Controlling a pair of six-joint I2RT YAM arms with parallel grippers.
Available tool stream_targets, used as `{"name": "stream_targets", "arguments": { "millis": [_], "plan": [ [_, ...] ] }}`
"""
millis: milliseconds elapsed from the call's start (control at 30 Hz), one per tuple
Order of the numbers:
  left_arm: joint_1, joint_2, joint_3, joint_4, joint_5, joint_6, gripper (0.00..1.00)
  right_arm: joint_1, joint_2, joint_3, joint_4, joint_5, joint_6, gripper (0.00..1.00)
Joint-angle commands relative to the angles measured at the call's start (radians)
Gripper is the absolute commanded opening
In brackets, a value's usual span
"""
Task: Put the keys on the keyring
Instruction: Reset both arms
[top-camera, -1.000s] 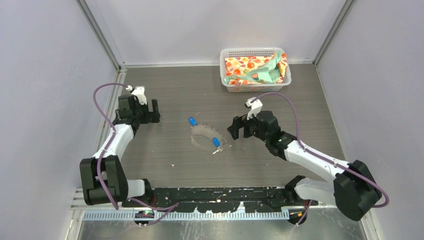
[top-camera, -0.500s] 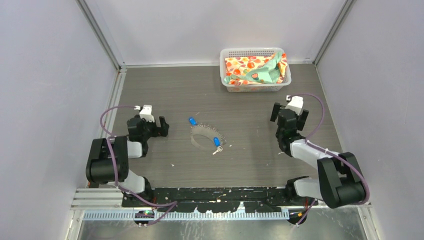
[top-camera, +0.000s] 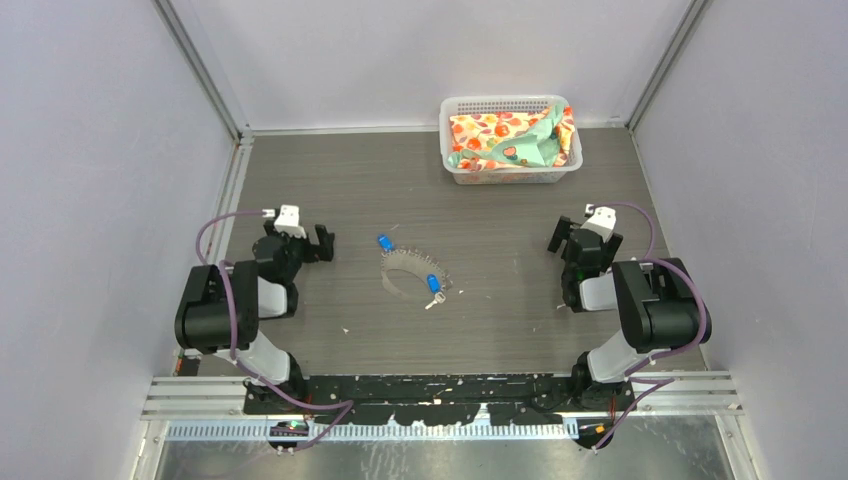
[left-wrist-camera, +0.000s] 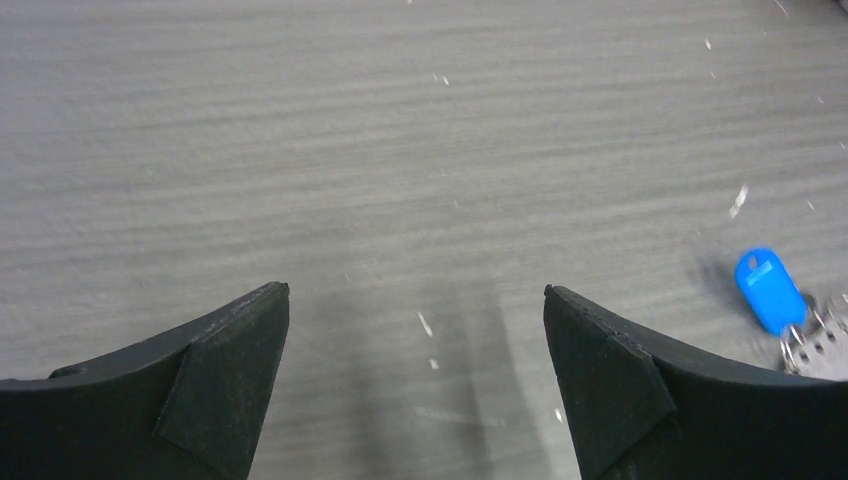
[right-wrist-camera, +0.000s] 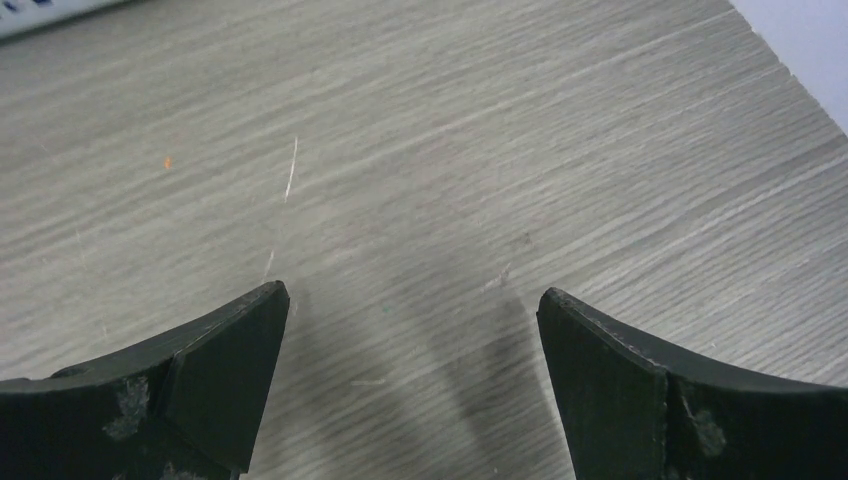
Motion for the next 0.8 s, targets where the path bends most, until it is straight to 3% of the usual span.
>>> {"name": "stream_targets", "arguments": {
  "millis": [0, 233, 767],
  "plan": [
    [-0.041, -0.039, 0.102, -0.141, -0.079, 0.029, 1.0, -0.027, -0.019, 0.047, 0.078, -0.039, 0.043, 1.0],
    [-0.069, -0.049, 0.101, -0.151, -0.197, 0.016, 1.0, -0.028, -0.018, 0.031, 0.114, -0.037, 0.038, 1.0],
    [-0.084, -0.046, 0.121, -0.185, -0.203, 0.036, 1.0, -0.029, -0.016, 0.031, 0.12, -0.038, 0.037, 1.0]
  ]
}}
